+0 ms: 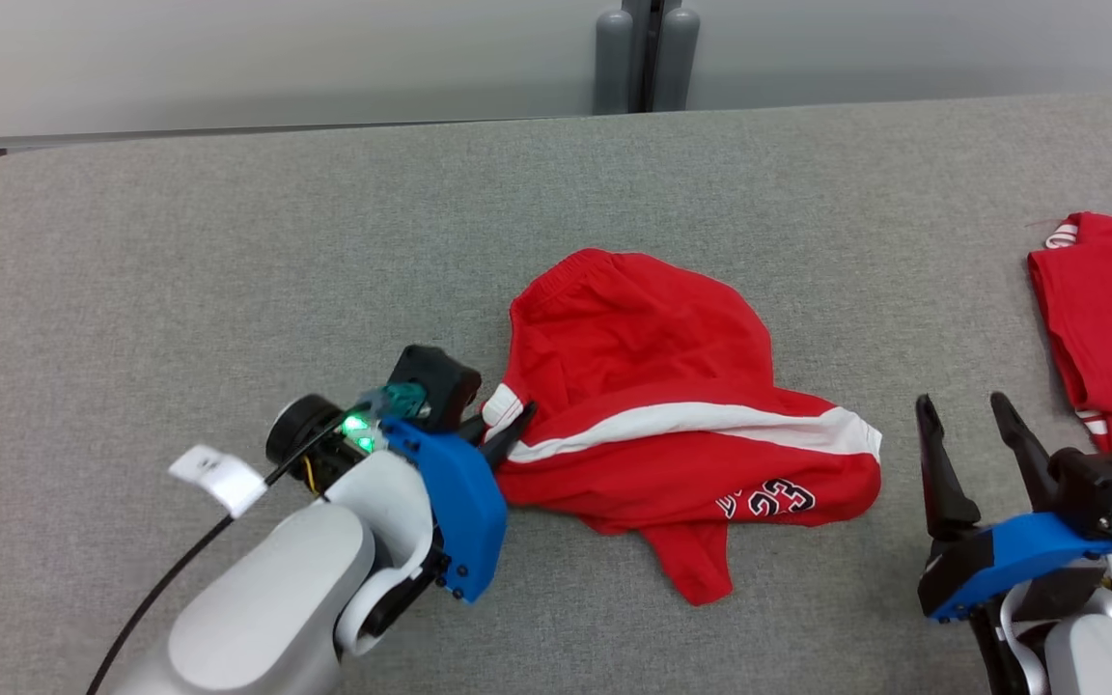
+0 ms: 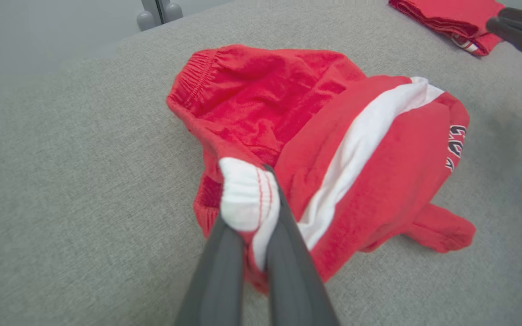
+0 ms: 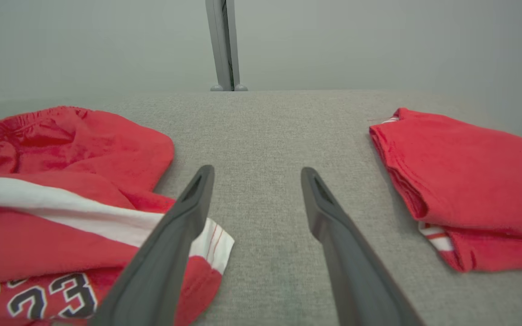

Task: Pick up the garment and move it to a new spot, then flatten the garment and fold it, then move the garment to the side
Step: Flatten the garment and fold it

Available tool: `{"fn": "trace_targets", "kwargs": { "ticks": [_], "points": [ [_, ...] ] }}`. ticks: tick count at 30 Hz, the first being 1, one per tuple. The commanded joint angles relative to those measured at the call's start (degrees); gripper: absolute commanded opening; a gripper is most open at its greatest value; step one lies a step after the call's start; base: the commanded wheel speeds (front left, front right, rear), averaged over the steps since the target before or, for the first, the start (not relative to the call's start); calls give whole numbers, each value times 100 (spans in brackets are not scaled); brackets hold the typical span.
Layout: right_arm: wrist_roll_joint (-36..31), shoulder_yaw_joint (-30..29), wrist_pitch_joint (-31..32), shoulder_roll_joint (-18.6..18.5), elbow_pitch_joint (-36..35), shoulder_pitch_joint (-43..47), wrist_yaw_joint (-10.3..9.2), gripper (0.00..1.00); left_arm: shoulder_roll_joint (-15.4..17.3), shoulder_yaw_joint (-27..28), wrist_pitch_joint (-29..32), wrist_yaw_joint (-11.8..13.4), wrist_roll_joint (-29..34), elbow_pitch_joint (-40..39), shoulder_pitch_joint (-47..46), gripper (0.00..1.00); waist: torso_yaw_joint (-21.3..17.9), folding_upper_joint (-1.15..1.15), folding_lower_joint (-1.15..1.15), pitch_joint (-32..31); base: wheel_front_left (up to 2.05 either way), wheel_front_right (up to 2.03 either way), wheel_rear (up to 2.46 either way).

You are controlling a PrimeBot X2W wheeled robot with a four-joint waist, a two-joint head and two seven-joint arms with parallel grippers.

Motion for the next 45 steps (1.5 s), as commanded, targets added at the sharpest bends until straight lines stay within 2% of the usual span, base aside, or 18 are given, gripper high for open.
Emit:
{"fn": "trace_targets", "kwargs": {
  "ticks": [1,8,13,18,23,24,25,26,27,28,36,41,45],
  "points": [
    [25,-63,76,-14,55,115,1,100,24,79,-135,76,-70,-55,166,0,15,0,0,-3,0,0,0],
    [251,-65,436,-13,369,136,1,100,-80,329,-794,351,-290,-251,714,0,89,0,0,-48,0,0,0],
    [257,100,402,-13,775,-133,1,100,-197,421,-1136,493,-326,-267,915,0,100,0,0,-40,0,0,0],
    [126,358,423,-13,1405,-574,1,100,-275,446,-1309,536,-345,-250,966,0,106,0,0,-5,0,0,0],
    [-157,446,735,-13,2153,-1006,1,100,-347,468,-1430,551,-373,-220,965,0,158,0,0,15,0,0,0],
    [-185,476,787,-13,2282,-1052,1,62,-366,481,-1465,550,-383,-218,965,0,169,0,0,16,0,0,0],
    [-225,503,831,-7,2390,-1095,1,36,-382,502,-1493,551,-404,-222,971,0,179,0,0,18,0,0,0],
    [-245,522,841,-6,2481,-1149,1,25,-391,513,-1519,552,-431,-221,980,0,188,0,0,19,0,0,0],
    [-275,520,855,-7,2554,-1189,1,4,-400,531,-1552,553,-447,-223,988,0,195,0,0,19,0,0,0],
    [-291,510,859,-7,2626,-1236,1,0,-419,577,-1591,563,-496,-227,1002,0,200,0,0,17,0,0,0],
    [-163,493,445,-89,2405,-1624,0,0,-565,994,-1881,555,-942,-409,1031,0,142,0,0,-86,0,0,0],
    [-14,588,388,-212,1798,-1792,1,0,-562,1268,-1975,595,-1145,-697,901,0,61,0,0,-272,0,0,0],
    [112,693,491,-344,1008,-1870,1,0,-457,1453,-1907,701,-1184,-1090,705,0,26,0,0,-453,0,0,0]
  ]
}}
